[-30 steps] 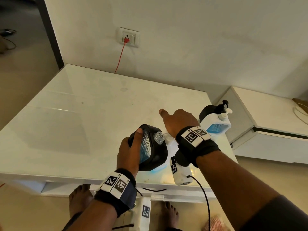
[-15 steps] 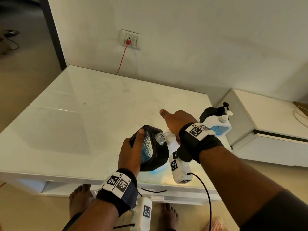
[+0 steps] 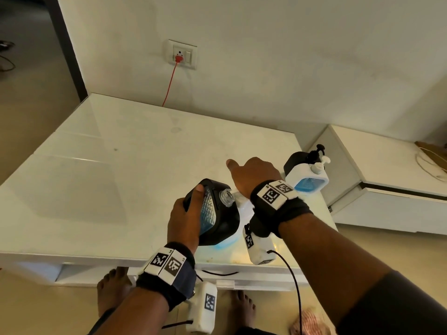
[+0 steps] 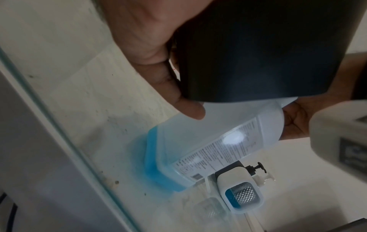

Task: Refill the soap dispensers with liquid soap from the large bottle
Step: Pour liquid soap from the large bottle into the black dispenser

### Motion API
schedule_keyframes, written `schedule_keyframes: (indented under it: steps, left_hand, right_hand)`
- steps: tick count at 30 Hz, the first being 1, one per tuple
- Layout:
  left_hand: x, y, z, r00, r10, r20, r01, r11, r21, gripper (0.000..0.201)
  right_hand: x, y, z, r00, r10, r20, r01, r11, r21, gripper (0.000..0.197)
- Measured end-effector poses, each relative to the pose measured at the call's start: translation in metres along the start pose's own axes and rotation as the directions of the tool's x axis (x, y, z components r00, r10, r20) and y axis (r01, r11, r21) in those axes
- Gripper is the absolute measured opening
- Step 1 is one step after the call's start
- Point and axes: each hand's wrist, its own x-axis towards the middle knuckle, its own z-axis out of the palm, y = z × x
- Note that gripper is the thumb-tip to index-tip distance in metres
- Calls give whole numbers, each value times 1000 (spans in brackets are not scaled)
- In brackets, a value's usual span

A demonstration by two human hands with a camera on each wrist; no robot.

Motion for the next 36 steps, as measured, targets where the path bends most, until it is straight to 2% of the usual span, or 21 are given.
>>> schedule_keyframes:
  steps: [1, 4, 7, 13, 17, 20, 21, 24, 28, 32, 36]
  left_hand:
    - [-1, 0, 0, 1000, 0, -5, 0, 1000, 6, 82]
    - [-1, 0, 0, 1000, 2, -1, -2, 1000, 8, 90]
    - [1, 0, -1, 1000, 9, 1, -9, 1000, 7, 82]
    - [-2, 1, -2, 1000, 6, 1, -6, 1000, -8, 104]
    - [-1, 2, -1, 1000, -15, -9, 15, 1000, 0, 75]
    - [-1, 1, -2, 1000, -13, 0, 13, 1000, -2, 93]
    - [0, 0, -2, 1000, -7, 5, 7, 1000, -7, 93]
    - [1, -1, -1, 1000, -5, -9, 5, 1000, 14, 68]
    - [3, -2, 0, 1000, -9, -25, 10, 1000, 20, 61]
    - [3, -4, -1, 1000, -7, -14, 7, 1000, 29, 66]
    - [1, -3, 0, 1000, 6, -1, -6, 1000, -3, 96]
  right_hand:
    - [2, -2, -1, 999, 8, 31, -8, 1000, 9, 61]
    - [5, -5, -3, 996, 9, 93, -11, 1000, 23, 65]
    - [6, -2, 0, 999, 4, 51, -5, 1000, 18, 62]
    - [0, 3, 4, 999, -10, -31, 10, 1000, 14, 48]
    - [-4, 3, 6, 997, -29, -74, 29, 1000, -4, 44]
    - [-3, 2, 5, 998, -36, -51, 35, 999, -17, 49]
    - [0, 1, 4, 999, -29, -29, 29, 1000, -6, 54]
    - [5, -3, -2, 998, -9, 56, 7, 999, 50, 63]
    - [6, -4, -1, 999, -20, 37, 20, 1000, 14, 58]
    - [1, 2, 3, 999, -22, -33, 23, 1000, 17, 52]
    - [-4, 4, 5, 995, -15, -95, 17, 1000, 17, 52]
